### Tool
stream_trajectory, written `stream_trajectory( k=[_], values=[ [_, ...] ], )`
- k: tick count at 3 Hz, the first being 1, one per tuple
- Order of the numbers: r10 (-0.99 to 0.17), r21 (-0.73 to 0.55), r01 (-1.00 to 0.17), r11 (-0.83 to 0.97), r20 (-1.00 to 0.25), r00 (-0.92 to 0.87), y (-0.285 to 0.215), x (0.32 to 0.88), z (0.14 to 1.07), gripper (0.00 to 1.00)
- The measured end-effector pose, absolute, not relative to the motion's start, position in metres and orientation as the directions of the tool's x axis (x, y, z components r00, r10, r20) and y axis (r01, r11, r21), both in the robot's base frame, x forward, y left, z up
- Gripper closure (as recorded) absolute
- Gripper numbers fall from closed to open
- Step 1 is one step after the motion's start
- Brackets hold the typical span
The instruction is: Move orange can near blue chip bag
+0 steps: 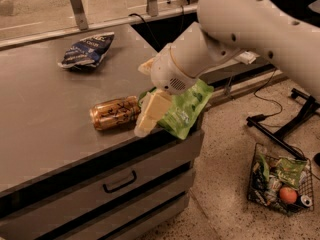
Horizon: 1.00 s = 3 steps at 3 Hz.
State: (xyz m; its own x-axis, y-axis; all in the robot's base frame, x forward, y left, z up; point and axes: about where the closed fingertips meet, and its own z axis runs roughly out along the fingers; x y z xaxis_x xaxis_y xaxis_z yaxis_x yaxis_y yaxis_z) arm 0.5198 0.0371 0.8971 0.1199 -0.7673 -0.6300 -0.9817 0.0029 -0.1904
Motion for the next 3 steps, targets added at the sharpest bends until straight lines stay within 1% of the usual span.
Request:
stream_trajectory(
  k=[1, 3],
  values=[
    [-0.808, -0.237, -0.971, 0.000, -0.572, 0.140, 0.046, 0.525, 0.877, 0.00],
    [-0.865, -0.293, -0.953, -0.078, -0.455, 0.210, 0.059, 0.527, 0.866, 0.00]
  ],
)
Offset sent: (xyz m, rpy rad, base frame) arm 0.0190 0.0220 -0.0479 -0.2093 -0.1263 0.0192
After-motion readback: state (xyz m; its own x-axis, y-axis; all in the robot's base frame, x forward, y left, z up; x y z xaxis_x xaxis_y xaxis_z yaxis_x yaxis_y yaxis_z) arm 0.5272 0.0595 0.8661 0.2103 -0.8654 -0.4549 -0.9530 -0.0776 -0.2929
